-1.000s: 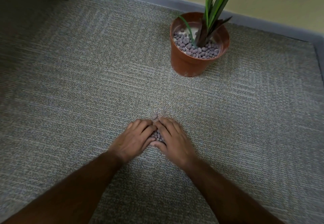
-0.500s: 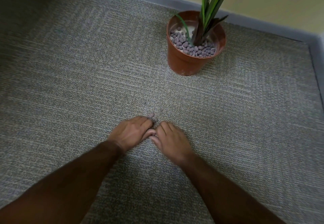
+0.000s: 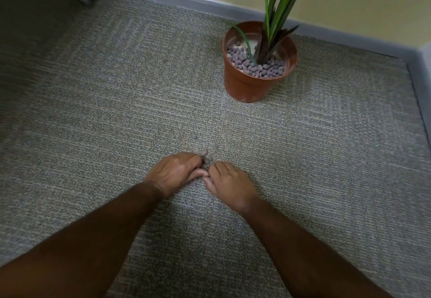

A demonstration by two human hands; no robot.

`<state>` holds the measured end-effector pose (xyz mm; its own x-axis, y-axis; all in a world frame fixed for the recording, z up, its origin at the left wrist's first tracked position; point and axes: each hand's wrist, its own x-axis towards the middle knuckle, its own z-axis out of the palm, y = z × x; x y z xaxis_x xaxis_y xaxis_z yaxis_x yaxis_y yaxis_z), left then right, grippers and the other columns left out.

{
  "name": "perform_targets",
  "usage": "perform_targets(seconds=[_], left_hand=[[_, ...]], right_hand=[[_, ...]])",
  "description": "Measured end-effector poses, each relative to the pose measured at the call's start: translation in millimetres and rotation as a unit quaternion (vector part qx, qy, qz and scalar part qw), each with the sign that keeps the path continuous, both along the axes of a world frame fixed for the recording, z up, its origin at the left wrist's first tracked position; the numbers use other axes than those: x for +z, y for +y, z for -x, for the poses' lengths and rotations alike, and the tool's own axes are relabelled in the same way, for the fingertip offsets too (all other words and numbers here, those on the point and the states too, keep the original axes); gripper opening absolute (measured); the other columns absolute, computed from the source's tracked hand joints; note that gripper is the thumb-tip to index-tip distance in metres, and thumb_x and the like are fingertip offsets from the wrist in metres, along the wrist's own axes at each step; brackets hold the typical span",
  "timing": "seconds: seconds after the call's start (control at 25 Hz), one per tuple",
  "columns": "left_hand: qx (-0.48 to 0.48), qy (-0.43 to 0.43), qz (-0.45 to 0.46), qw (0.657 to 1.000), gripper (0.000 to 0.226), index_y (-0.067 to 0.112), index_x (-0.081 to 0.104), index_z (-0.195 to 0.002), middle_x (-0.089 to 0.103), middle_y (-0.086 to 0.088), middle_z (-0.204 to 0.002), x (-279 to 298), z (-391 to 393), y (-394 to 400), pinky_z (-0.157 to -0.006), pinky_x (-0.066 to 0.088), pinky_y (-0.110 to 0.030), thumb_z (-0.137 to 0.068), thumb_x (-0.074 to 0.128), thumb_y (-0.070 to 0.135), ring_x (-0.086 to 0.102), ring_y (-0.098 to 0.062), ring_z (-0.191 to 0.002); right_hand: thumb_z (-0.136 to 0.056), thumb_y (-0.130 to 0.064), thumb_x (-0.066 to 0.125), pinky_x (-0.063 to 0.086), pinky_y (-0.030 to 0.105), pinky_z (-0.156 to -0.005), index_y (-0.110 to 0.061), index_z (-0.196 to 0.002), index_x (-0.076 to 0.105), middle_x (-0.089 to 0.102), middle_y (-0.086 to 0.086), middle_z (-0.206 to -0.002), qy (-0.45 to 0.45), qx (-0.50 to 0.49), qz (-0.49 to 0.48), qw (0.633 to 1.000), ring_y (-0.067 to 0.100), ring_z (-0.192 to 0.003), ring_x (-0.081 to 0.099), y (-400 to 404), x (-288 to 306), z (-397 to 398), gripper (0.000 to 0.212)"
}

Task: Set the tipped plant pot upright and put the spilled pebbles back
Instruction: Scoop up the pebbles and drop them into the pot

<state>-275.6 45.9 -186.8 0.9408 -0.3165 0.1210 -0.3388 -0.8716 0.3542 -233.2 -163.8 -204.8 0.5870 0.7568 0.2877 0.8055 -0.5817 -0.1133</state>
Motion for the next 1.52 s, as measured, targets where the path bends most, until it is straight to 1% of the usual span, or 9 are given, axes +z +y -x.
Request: perform_targets(seconds=[0.16, 0.32, 0.52, 0.68, 0.8, 0.92, 1.0, 1.36, 1.52], left_hand=[[0.023, 0.011, 0.034, 0.999, 0.039, 0.022, 0.055, -0.093, 0.058, 0.010, -0.082, 12.6, 0.4, -2.1, -0.056, 0.048, -0.025, -0.099, 0.044, 0.059, 0.048, -0.009, -0.060], [0.046, 0.058, 0.064, 0.995, 0.032, 0.030, 0.050, -0.088, 0.074, 0.002, -0.118, 18.0, -1.8, -6.2, -0.066, 0.051, -0.026, -0.097, 0.046, 0.061, 0.069, -0.016, -0.079], [0.196, 0.116, 0.214, 0.950, 0.038, 0.029, 0.048, -0.075, 0.064, 0.006, -0.068, 38.1, -10.6, -21.3, -0.055, 0.046, -0.032, -0.094, 0.052, 0.061, 0.055, -0.010, -0.057], [0.295, 0.166, 0.413, 0.846, 0.045, 0.022, 0.046, -0.067, 0.043, 0.006, -0.058, 51.3, -21.0, -36.6, -0.050, 0.036, -0.031, -0.100, 0.055, 0.050, 0.038, -0.011, -0.053], [0.375, 0.255, 0.650, 0.610, 0.045, 0.024, 0.046, -0.067, 0.041, 0.006, -0.056, 66.9, -32.0, -45.5, -0.038, 0.029, -0.022, -0.103, 0.049, 0.051, 0.033, -0.009, -0.046], [0.340, 0.316, 0.795, 0.390, 0.041, 0.024, 0.043, -0.071, 0.038, 0.008, -0.056, 74.5, -43.0, -57.9, -0.029, 0.020, -0.013, -0.104, 0.047, 0.047, 0.032, -0.002, -0.041], [0.316, 0.330, 0.831, 0.318, 0.040, 0.024, 0.043, -0.071, 0.038, 0.008, -0.053, 77.9, -49.6, -71.5, -0.026, 0.019, -0.012, -0.105, 0.047, 0.043, 0.032, -0.001, -0.038], [0.346, 0.282, 0.868, 0.218, 0.038, 0.012, 0.054, -0.077, 0.059, -0.003, -0.060, 105.6, -87.8, -92.0, -0.026, 0.029, -0.012, -0.109, 0.042, 0.028, 0.052, -0.006, -0.040], [0.380, 0.255, 0.858, 0.234, 0.037, 0.009, 0.056, -0.081, 0.062, -0.006, -0.065, 144.0, -127.0, -87.6, -0.034, 0.042, -0.014, -0.109, 0.033, 0.020, 0.054, -0.007, -0.040]], right_hand=[[-0.101, -0.036, 0.046, 0.050, 0.034, -0.052, -0.014, -0.091, 0.059, 0.060, 0.004, -0.080, 0.010, 0.016, 0.006, 1.000, 0.020, -0.070, 0.059, -2.1, -0.6, -2.2, 0.027], [-0.099, -0.033, 0.050, 0.052, 0.034, -0.057, -0.013, -0.093, 0.057, 0.058, 0.004, -0.081, 0.038, 0.017, 0.001, 0.999, 0.020, -0.071, 0.057, -6.9, 4.4, -3.5, 0.022], [-0.100, -0.032, 0.055, 0.048, 0.035, -0.062, -0.015, -0.088, 0.053, 0.055, 0.001, -0.079, 0.155, -0.081, -0.069, 0.982, 0.017, -0.068, 0.052, -3.6, 29.7, -2.0, 0.021], [-0.102, -0.031, 0.056, 0.040, 0.025, -0.053, -0.016, -0.083, 0.049, 0.055, -0.005, -0.074, 0.309, -0.191, -0.159, 0.918, 0.007, -0.060, 0.050, -2.0, 43.7, -1.0, 0.025], [-0.103, -0.025, 0.056, 0.031, 0.022, -0.044, -0.015, -0.079, 0.052, 0.049, -0.004, -0.066, 0.440, -0.298, -0.328, 0.781, 0.004, -0.049, 0.036, 7.7, 59.2, -5.6, 0.026], [-0.104, -0.020, 0.049, 0.024, 0.020, -0.035, -0.018, -0.075, 0.047, 0.040, -0.003, -0.060, 0.619, -0.308, -0.593, 0.414, 0.007, -0.043, 0.031, 14.7, 74.1, -16.4, 0.029], [-0.104, -0.021, 0.047, 0.023, 0.018, -0.031, -0.019, -0.072, 0.046, 0.038, -0.005, -0.055, 0.662, -0.250, -0.653, 0.270, 0.005, -0.040, 0.031, 16.4, 78.6, -19.9, 0.032], [-0.098, -0.014, 0.042, 0.028, 0.017, -0.038, -0.014, -0.071, 0.052, 0.050, 0.000, -0.060, 0.633, -0.311, -0.674, 0.219, 0.009, -0.047, 0.041, 27.5, 120.9, -52.7, 0.029], [-0.099, -0.008, 0.036, 0.032, 0.016, -0.039, -0.010, -0.072, 0.052, 0.050, 0.002, -0.054, 0.622, -0.341, -0.672, 0.211, 0.010, -0.048, 0.042, 35.0, 163.2, -96.2, 0.031]])
